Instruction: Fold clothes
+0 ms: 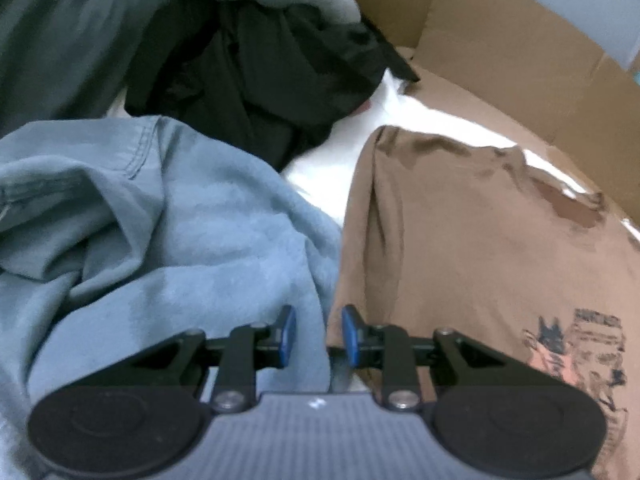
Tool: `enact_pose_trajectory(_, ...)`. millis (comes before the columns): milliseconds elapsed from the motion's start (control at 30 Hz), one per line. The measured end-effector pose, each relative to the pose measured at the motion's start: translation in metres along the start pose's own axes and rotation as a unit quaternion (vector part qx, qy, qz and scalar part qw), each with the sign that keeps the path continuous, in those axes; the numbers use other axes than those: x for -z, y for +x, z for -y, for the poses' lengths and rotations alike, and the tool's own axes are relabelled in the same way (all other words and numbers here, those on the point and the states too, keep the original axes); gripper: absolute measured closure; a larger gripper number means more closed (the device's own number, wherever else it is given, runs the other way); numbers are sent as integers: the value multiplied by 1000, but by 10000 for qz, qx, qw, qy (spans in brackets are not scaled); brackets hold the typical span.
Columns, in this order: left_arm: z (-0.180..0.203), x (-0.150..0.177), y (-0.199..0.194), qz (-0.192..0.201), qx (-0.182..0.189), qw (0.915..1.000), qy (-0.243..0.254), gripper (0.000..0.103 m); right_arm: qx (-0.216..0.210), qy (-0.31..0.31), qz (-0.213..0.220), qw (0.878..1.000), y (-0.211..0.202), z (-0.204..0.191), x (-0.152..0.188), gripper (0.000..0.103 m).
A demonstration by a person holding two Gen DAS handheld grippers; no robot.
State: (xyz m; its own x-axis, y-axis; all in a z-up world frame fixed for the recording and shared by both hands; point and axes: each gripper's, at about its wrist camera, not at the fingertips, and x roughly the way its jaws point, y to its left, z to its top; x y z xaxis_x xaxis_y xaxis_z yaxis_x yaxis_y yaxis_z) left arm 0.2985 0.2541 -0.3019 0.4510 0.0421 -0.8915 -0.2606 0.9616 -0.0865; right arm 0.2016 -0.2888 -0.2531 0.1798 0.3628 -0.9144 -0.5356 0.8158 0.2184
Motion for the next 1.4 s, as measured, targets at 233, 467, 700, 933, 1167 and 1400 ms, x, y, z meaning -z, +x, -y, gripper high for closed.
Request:
enact_pose_trajectory(233,6,-6,11,37,-219,9994,259,100,-65,132,-171,9997,17,5,10,65)
enact_pose_trajectory(467,-4,-22,-13,224,-316,9984,422,103,-106,147,-158,9997,21,5,11,65)
enact_pose_trajectory(700,-2,-14,2,-110,26,9995,305,95,-115,117,-121,9998,21,-1,10,65)
enact_pose_trajectory(933,8,-2,27,-359,-279,9981,404,61,-173,118,-221,9995,25,-3,14,65)
enact_pose_trajectory(1167,9,4,21,-494,-26,9980,395,87,-127,194,-277,9993,30,4,19,65)
enact_pose_trajectory(1400,15,6,19,-563,184,9977,322,98,-112,199,-191,9996,28,2,18,65)
